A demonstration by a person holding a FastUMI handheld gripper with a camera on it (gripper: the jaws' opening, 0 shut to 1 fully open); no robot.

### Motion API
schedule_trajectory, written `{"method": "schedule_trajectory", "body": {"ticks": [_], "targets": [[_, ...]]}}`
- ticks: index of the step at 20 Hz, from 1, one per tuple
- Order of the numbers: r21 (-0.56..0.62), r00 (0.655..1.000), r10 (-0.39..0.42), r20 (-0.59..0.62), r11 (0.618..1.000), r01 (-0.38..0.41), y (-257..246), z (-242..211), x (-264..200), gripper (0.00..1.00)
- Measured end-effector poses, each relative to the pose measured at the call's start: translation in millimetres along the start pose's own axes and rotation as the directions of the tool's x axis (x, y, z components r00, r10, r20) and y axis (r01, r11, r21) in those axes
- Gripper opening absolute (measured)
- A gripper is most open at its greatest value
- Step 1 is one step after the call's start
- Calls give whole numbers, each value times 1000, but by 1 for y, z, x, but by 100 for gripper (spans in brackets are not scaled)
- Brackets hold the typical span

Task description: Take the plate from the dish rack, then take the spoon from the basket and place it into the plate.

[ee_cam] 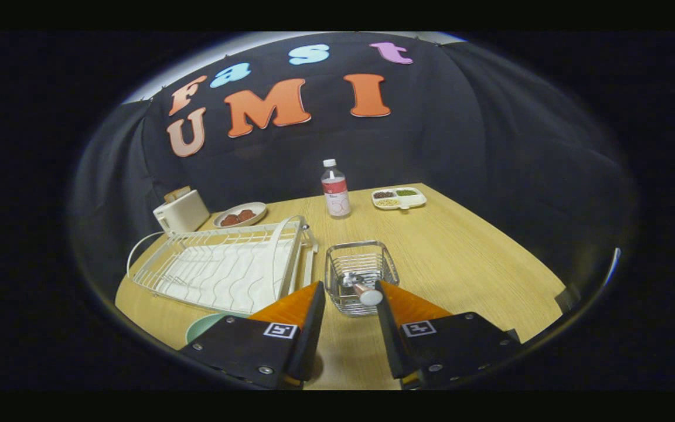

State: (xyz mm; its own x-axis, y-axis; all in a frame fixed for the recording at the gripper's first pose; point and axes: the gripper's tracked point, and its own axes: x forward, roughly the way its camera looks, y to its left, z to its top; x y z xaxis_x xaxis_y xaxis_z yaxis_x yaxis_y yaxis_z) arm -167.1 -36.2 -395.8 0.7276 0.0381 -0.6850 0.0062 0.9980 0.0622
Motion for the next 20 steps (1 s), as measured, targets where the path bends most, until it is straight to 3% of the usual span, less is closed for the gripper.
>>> {"method": "schedule_trajectory", "body": {"ticks": [4,6,7,13,20], "targets": [[-29,998,-66,7,997,66,-6,6,5,30],[12,998,-63,-9,998,63,-3,6,5,16],[36,998,-60,-21,998,61,-2,7,3,14],[131,998,-62,-8,989,62,-6,37,-8,12],[91,999,-22,44,996,18,-3,77,-38,10]]}}
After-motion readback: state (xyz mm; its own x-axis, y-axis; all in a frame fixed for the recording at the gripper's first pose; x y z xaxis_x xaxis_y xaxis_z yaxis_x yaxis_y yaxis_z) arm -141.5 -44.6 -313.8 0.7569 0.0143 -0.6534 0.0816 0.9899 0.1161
